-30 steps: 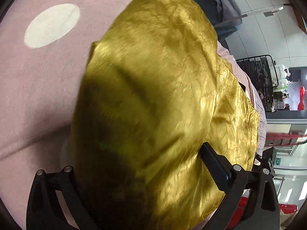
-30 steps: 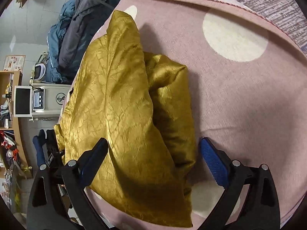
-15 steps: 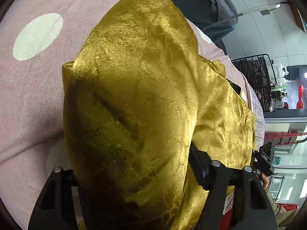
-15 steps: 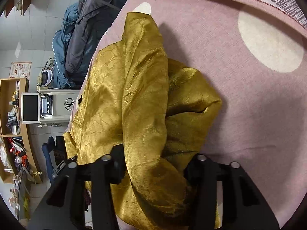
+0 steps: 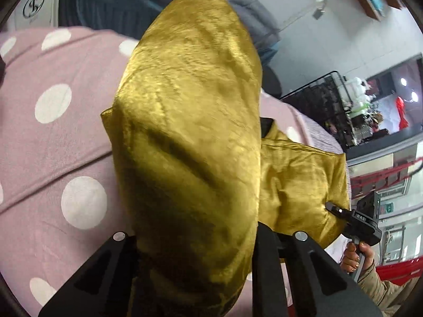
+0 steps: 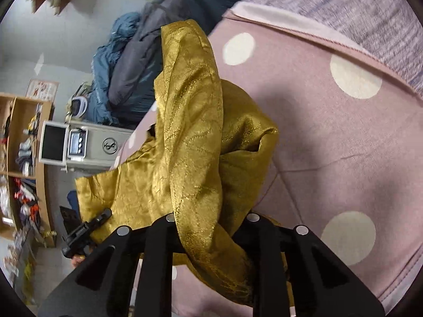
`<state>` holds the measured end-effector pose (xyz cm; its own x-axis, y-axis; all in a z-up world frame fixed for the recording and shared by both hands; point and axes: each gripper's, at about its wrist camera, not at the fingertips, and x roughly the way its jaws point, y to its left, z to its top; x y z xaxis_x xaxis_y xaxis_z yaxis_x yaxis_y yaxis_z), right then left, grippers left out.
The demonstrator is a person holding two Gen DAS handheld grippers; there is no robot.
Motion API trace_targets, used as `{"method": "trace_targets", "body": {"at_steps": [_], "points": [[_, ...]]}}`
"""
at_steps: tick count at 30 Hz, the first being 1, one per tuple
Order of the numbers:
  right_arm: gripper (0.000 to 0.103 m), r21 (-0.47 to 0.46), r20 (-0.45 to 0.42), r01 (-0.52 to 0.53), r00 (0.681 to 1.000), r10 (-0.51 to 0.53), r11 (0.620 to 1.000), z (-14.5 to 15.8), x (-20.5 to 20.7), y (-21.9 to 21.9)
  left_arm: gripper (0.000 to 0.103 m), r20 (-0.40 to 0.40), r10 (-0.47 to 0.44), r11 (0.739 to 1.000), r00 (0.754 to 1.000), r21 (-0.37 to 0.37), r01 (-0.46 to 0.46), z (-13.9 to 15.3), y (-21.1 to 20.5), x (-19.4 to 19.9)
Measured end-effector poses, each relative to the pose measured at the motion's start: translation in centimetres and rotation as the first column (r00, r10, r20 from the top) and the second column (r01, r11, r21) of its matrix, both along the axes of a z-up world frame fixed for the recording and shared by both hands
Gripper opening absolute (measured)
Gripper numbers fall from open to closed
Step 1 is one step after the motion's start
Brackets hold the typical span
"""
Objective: Fold large clothes
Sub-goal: 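Lift the bundle with both tools and carry it onto the navy garment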
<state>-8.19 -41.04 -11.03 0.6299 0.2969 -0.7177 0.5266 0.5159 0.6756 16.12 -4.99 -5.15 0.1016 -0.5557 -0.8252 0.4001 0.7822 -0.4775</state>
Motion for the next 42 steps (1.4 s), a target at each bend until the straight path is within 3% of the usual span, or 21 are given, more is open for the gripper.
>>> {"method": "trace_targets", "body": {"at_steps": [4, 8, 12, 14, 16, 17, 20, 23, 25, 26, 28, 31, 32, 34, 39, 40, 42], "points": [[0.017, -0.098, 0.022, -0.091, 0.995, 0.094, 0.991, 3.8, -0.4, 2.9, 0.015, 0.087, -0.042, 0.999, 0.995, -0.03, 0.045, 4.6, -1.4, -3.6], [0.016, -0.144, 0.095, -0.187, 0.975, 0.202, 0.972, 7.5, -1.0, 5.3, 0.014, 0.193, -0.022, 0.999, 0.981, -0.035, 0.029, 10.0, -1.2, -6.8], [0.016, -0.183, 0.174, -0.296, 0.929, 0.327, 0.937, 11.2, 0.5, 8.1, 0.014, 0.285, 0.079, 0.996, 0.955, -0.063, -0.064, 15.8, 2.2, -9.1], [0.016, -0.211, 0.222, -0.363, 0.887, 0.406, 0.908, 13.6, 2.3, 10.4, 0.014, 0.338, 0.154, 0.988, 0.928, -0.078, -0.135, 19.1, 5.1, -10.2], [0.016, -0.242, 0.268, -0.421, 0.837, 0.477, 0.874, 16.2, 4.5, 13.1, 0.014, 0.402, 0.232, 0.973, 0.886, -0.094, -0.212, 22.7, 8.8, -11.4], [0.016, -0.258, 0.3, -0.452, 0.803, 0.515, 0.854, 17.9, 6.0, 14.9, 0.014, 0.436, 0.269, 0.963, 0.859, -0.104, -0.249, 24.5, 10.5, -12.0], [0.016, -0.316, 0.399, -0.512, 0.692, 0.602, 0.799, 23.4, 10.4, 20.4, 0.014, 0.549, 0.39, 0.917, 0.74, -0.161, -0.364, 30.6, 16.6, -15.0], [0.016, -0.344, 0.487, -0.565, 0.575, 0.657, 0.75, 28.6, 15.6, 27.0, 0.014, 0.645, 0.496, 0.854, 0.581, -0.241, -0.461, 36.2, 24.2, -17.8], [0.015, -0.364, 0.519, -0.59, 0.514, 0.683, 0.72, 31.2, 18.8, 31.5, 0.014, 0.691, 0.548, 0.806, 0.471, -0.285, -0.519, 38.8, 29.5, -19.5], [0.016, -0.375, 0.528, -0.61, 0.478, 0.702, 0.698, 32.3, 21.0, 34.5, 0.014, 0.703, 0.566, 0.785, 0.432, -0.299, -0.542, 39.7, 31.5, -20.4], [0.016, -0.338, 0.536, -0.641, 0.47, 0.701, 0.689, 33.0, 24.8, 39.3, 0.014, 0.72, 0.597, 0.728, 0.354, -0.302, -0.615, 40.7, 37.0, -21.0], [0.017, -0.237, 0.527, -0.711, 0.478, 0.703, 0.662, 31.7, 31.8, 46.7, 0.017, 0.706, 0.643, 0.641, 0.297, -0.284, -0.713, 39.8, 44.1, -20.9], [0.017, -0.208, 0.511, -0.726, 0.491, 0.706, 0.656, 30.6, 34.3, 49.4, 0.019, 0.692, 0.66, 0.606, 0.293, -0.261, -0.751, 38.6, 46.5, -20.2], [0.017, -0.179, 0.453, -0.746, 0.516, 0.727, 0.641, 27.8, 38.6, 54.1, 0.021, 0.641, 0.697, 0.562, 0.322, -0.209, -0.8, 35.7, 50.8, -18.4], [0.017, -0.22, 0.238, -0.744, 0.586, 0.774, 0.631, 20.4, 43.8, 60.6, 0.026, 0.396, 0.793, 0.522, 0.463, -0.051, -0.851, 24.1, 58.0, -11.4], [0.017, -0.231, 0.203, -0.737, 0.603, 0.772, 0.636, 19.1, 44.1, 60.1, 0.029, 0.365, 0.81, 0.507, 0.459, -0.042, -0.861, 22.7, 58.8, -10.6], [0.017, -0.211, 0.169, -0.715, 0.645, 0.746, 0.666, 16.9, 45.8, 59.5, 0.058, 0.36, 0.828, 0.481, 0.43, -0.062, -0.874, 20.4, 60.3, -9.8]]}}
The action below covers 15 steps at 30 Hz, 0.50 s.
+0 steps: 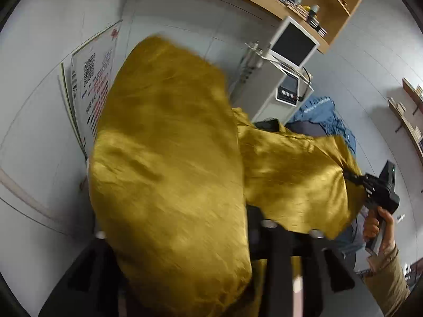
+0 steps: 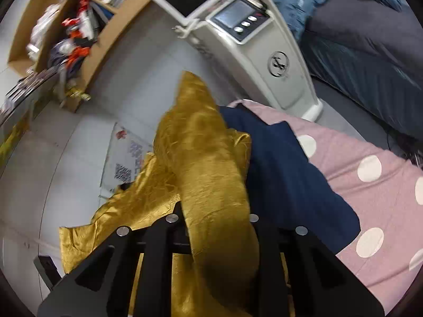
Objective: Fold large clothes
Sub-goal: 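Lift the bundle with both tools and carry it onto the navy garment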
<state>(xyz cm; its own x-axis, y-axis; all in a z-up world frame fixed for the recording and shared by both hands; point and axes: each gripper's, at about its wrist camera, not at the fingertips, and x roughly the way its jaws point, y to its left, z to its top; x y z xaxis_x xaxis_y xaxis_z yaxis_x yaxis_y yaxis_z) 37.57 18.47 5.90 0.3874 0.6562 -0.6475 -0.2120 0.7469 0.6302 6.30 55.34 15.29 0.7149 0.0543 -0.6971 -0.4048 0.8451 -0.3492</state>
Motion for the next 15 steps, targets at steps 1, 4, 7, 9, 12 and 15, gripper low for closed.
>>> {"method": "trace_targets", "body": {"at_steps": [1, 4, 7, 9, 12, 15], "points": [[0.017, 0.024, -0.026, 0.028, 0.999, -0.028, 0.999, -1.0, 0.6, -0.8, 0.063, 0.015, 0.016, 1.0, 1.0, -0.022, -0.015, -0.9, 1.4, 0.2], [0.017, 0.054, -0.041, 0.084, 0.996, -0.082, 0.995, -2.0, 1.5, -2.0, 0.073, 0.081, 0.053, 0.995, 0.995, -0.089, -0.045, -2.1, 2.9, 0.4], [0.02, -0.021, -0.008, 0.068, 0.998, -0.068, 0.997, -1.6, 3.3, -0.6, 0.098, 0.069, 0.087, 0.996, 0.994, 0.009, -0.087, -2.7, 2.8, 2.0], [0.039, -0.109, -0.029, 0.049, 0.998, -0.052, 0.993, -2.5, 4.3, 0.4, 0.098, -0.014, 0.106, 0.993, 0.994, 0.053, -0.105, -4.8, 3.4, 3.7], [0.079, -0.186, -0.093, 0.088, 0.99, -0.106, 0.979, -4.6, 4.8, 0.2, 0.098, -0.063, 0.139, 0.988, 0.988, 0.083, -0.133, -6.2, 3.8, 4.8], [0.08, -0.115, -0.121, 0.165, 0.976, -0.179, 0.98, -4.5, 4.0, -1.7, 0.098, -0.097, 0.155, 0.982, 0.983, 0.128, -0.142, -5.2, 3.2, 4.3]]}}
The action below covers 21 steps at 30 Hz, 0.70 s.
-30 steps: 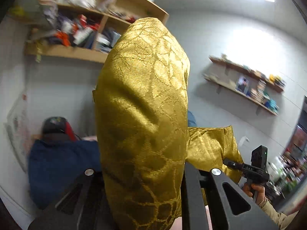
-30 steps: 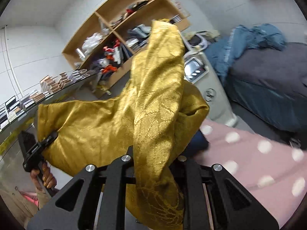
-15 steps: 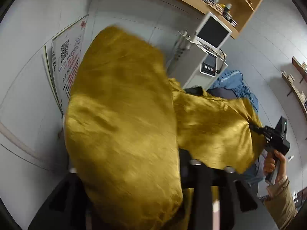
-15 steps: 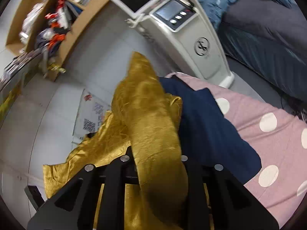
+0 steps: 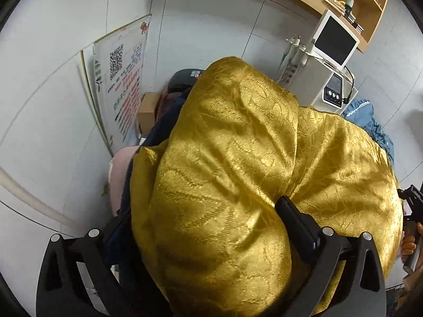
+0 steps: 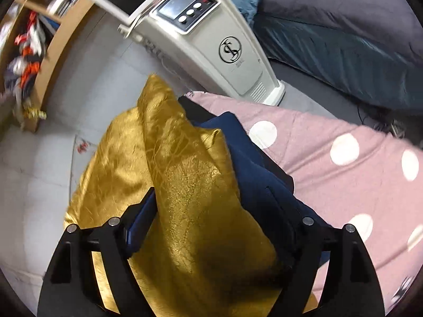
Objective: Fold large clothes
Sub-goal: 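Lift the bundle with both tools and carry it onto the navy garment, then lower the bundle onto the navy garment and open both tools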
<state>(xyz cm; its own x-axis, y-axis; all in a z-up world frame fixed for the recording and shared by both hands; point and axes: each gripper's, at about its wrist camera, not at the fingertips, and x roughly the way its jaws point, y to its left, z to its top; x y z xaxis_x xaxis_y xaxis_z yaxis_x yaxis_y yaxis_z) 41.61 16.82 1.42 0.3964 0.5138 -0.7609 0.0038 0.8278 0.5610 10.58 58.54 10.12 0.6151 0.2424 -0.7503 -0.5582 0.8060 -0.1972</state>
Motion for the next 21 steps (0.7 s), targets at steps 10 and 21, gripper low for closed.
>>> {"method": "trace_targets", "body": {"at_steps": [10, 21], "points": [[0.091, -0.251, 0.193, -0.148, 0.961, 0.199, 0.957, 11.0, -7.1, 2.1, 0.097, -0.088, 0.029, 0.959, 0.996, 0.283, -0.003, 10.9, -8.6, -5.4], [0.091, -0.467, 0.096, -0.404, 0.861, 0.499, 0.786, 8.6, -18.6, 7.5, 0.097, -0.183, -0.244, 0.959, 0.952, 0.099, 0.265, 7.0, -21.1, -5.2]]}}
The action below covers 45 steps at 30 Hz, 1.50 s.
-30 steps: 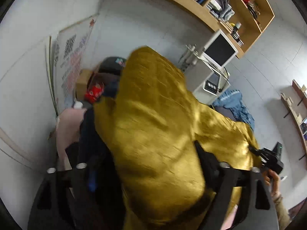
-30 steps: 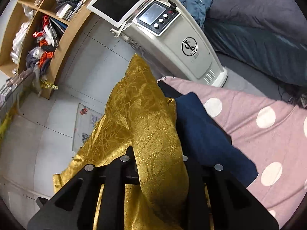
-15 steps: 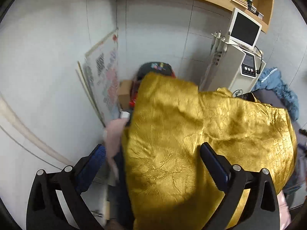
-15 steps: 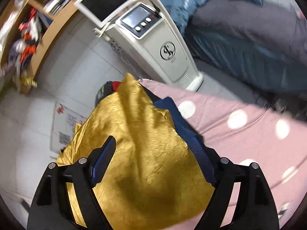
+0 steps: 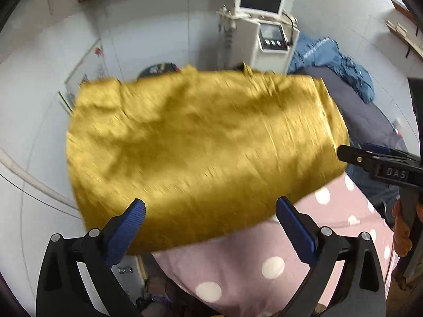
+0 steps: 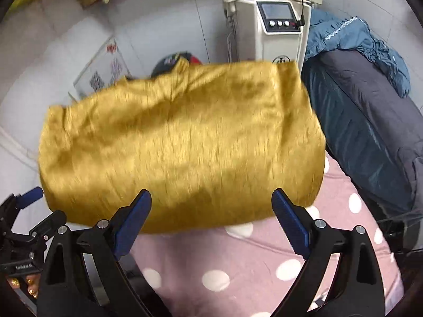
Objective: Fold large clothes
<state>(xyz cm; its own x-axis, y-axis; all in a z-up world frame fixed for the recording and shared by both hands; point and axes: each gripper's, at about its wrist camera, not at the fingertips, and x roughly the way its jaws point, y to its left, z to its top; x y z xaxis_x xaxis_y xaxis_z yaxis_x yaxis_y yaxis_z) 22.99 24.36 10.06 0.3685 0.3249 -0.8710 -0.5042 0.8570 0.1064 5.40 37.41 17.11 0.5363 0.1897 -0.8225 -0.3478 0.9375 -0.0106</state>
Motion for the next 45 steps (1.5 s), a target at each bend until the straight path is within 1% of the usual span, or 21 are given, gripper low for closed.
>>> {"method": "trace_targets", "body": {"at_steps": [1, 2, 3, 4, 6, 7, 8, 11, 14, 18, 21, 23, 26, 28, 30, 34, 35, 37, 40, 42, 45], "points": [[0.091, -0.015, -0.02, 0.006, 1.0, -0.006, 1.0, -1.1, -0.5, -0.1, 0.097, 0.012, -0.005, 1.0, 1.0, -0.007, 0.006, -1.4, -0.2, 0.0], [0.091, -0.018, -0.046, 0.011, 0.999, -0.011, 1.0, -2.2, -0.7, -0.3, 0.097, 0.004, 0.008, 1.0, 1.0, 0.011, -0.008, -3.0, -0.1, 0.1], [0.091, -0.017, -0.076, 0.021, 0.997, -0.022, 1.0, -3.5, -0.8, -0.6, 0.097, -0.046, 0.047, 0.998, 0.998, 0.047, -0.044, -4.5, 0.2, 0.5], [0.091, 0.003, -0.102, 0.048, 0.994, -0.047, 0.999, -4.7, -0.8, -1.3, 0.096, -0.077, 0.074, 0.996, 0.994, 0.062, -0.069, -5.3, 0.7, 0.8], [0.091, 0.042, -0.1, 0.071, 0.993, -0.067, 0.997, -5.2, -0.8, -2.1, 0.097, -0.061, 0.097, 0.995, 0.993, 0.012, -0.097, -5.2, 1.7, 0.5], [0.091, 0.037, -0.092, 0.069, 0.994, -0.065, 0.997, -5.1, -0.8, -2.2, 0.097, -0.048, 0.109, 0.994, 0.993, -0.024, -0.11, -4.8, 2.3, 0.3], [0.091, 0.019, -0.089, 0.063, 0.994, -0.061, 0.998, -5.0, -0.6, -2.1, 0.097, -0.056, 0.111, 0.993, 0.992, -0.036, -0.113, -4.5, 2.6, 0.3], [0.091, -0.049, -0.103, 0.03, 0.994, -0.035, 0.998, -5.3, -0.4, -1.0, 0.097, -0.101, 0.097, 0.995, 0.99, -0.001, -0.097, -4.5, 2.4, 0.8], [0.091, -0.083, -0.101, 0.006, 0.995, -0.014, 0.997, -5.9, -0.9, -0.2, 0.097, -0.098, 0.099, 0.995, 0.99, 0.025, -0.097, -4.5, 1.8, 1.2], [0.091, -0.065, -0.099, -0.013, 0.995, 0.007, 0.998, -6.4, -1.7, 0.4, 0.097, -0.092, 0.111, 0.993, 0.99, 0.034, -0.109, -4.9, 2.2, 1.4], [0.091, -0.067, -0.071, -0.017, 0.997, 0.012, 0.998, -7.3, -1.3, 1.2, 0.097, -0.077, 0.115, 0.992, 0.99, 0.057, -0.111, -5.7, 2.9, 2.6], [0.091, -0.05, -0.074, -0.017, 0.997, 0.014, 0.999, -8.6, -0.2, 1.9, 0.097, -0.086, 0.125, 0.99, 0.988, 0.071, -0.119, -6.6, 3.6, 3.5], [0.091, -0.015, -0.101, -0.007, 0.995, 0.006, 1.0, -10.4, 2.6, 3.2, 0.098, -0.079, 0.146, 0.989, 0.986, 0.025, -0.145, -7.6, 5.6, 5.2], [0.092, -0.017, -0.123, -0.002, 0.992, 0.0, 1.0, -11.3, 4.4, 4.5, 0.098, -0.061, 0.15, 0.989, 0.987, 0.005, -0.15, -7.8, 7.2, 6.6], [0.093, -0.008, -0.107, 0.002, 0.994, -0.003, 1.0, -11.3, 6.3, 6.2, 0.098, -0.044, 0.16, 0.987, 0.986, 0.001, -0.16, -7.5, 8.9, 8.3], [0.096, -0.053, -0.056, -0.022, 0.998, 0.019, 0.998, -11.3, 9.5, 10.1, 0.098, -0.01, 0.179, 0.984, 0.984, 0.002, -0.179, -7.0, 12.1, 11.5], [0.097, -0.071, -0.072, -0.025, 0.997, 0.02, 0.997, -11.7, 10.2, 10.8, 0.098, -0.009, 0.175, 0.985, 0.985, 0.011, -0.175, -7.2, 12.7, 12.4], [0.097, -0.106, -0.151, -0.028, 0.988, 0.011, 0.994, -13.1, 12.2, 12.1, 0.098, -0.033, 0.167, 0.985, 0.985, 0.036, -0.166, -8.2, 13.4, 14.1], [0.097, -0.123, -0.244, -0.021, 0.97, -0.01, 0.992, -14.7, 13.5, 12.1, 0.098, -0.07, 0.176, 0.984, 0.982, 0.049, -0.172, -8.9, 13.4, 14.8], [0.097, -0.111, -0.272, -0.019, 0.962, -0.012, 0.994, -15.0, 13.5, 11.5, 0.098, -0.084, 0.162, 0.983, 0.983, 0.098, -0.153, -8.6, 12.2, 14.8], [0.097, -0.048, -0.279, 0.009, 0.96, -0.022, 0.999, -13.5, 13.4, 9.9, 0.098, -0.076, 0.152, 0.983, 0.985, 0.113, -0.143, -7.1, 11.1, 14.6]]}}
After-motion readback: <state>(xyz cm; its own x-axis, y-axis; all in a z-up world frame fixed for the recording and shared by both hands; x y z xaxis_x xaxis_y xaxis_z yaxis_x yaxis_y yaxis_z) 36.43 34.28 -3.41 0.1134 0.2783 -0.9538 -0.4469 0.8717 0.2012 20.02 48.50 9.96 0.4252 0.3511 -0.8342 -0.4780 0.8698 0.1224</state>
